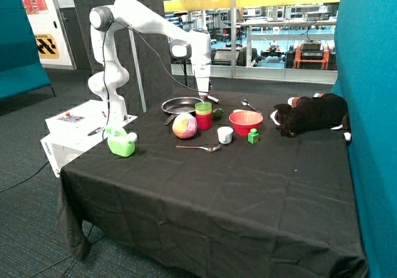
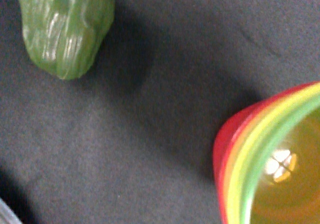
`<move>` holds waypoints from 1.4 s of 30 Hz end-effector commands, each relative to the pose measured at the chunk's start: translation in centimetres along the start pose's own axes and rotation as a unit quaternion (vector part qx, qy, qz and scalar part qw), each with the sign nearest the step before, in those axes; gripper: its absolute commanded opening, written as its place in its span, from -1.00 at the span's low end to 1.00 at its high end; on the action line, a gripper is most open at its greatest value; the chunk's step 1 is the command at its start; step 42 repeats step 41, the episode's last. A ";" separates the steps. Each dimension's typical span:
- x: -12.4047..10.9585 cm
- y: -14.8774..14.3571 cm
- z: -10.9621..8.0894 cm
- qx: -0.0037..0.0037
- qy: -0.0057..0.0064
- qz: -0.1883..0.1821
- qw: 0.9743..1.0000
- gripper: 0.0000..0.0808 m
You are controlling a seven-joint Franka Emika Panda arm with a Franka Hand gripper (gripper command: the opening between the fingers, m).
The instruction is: Stack the cups
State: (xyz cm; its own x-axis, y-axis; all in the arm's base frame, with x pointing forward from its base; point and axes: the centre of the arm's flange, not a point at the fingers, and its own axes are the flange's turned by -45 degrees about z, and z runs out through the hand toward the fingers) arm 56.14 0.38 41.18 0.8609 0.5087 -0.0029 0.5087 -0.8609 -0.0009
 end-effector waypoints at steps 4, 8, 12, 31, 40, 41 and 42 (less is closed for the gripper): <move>-2.3 0.4 -3.0 0.000 0.001 0.021 1.000 0.40; -3.2 0.7 -3.9 0.000 0.001 0.023 1.000 0.44; -4.0 1.0 -4.2 0.000 0.001 0.029 1.000 0.44; -5.9 2.7 -2.7 0.000 0.001 0.053 0.999 0.38; -4.9 2.2 -2.4 0.000 0.001 0.043 0.999 0.38; -4.7 2.1 -2.4 0.000 0.001 0.042 0.999 0.38; -4.7 2.1 -2.4 0.000 0.001 0.042 0.999 0.38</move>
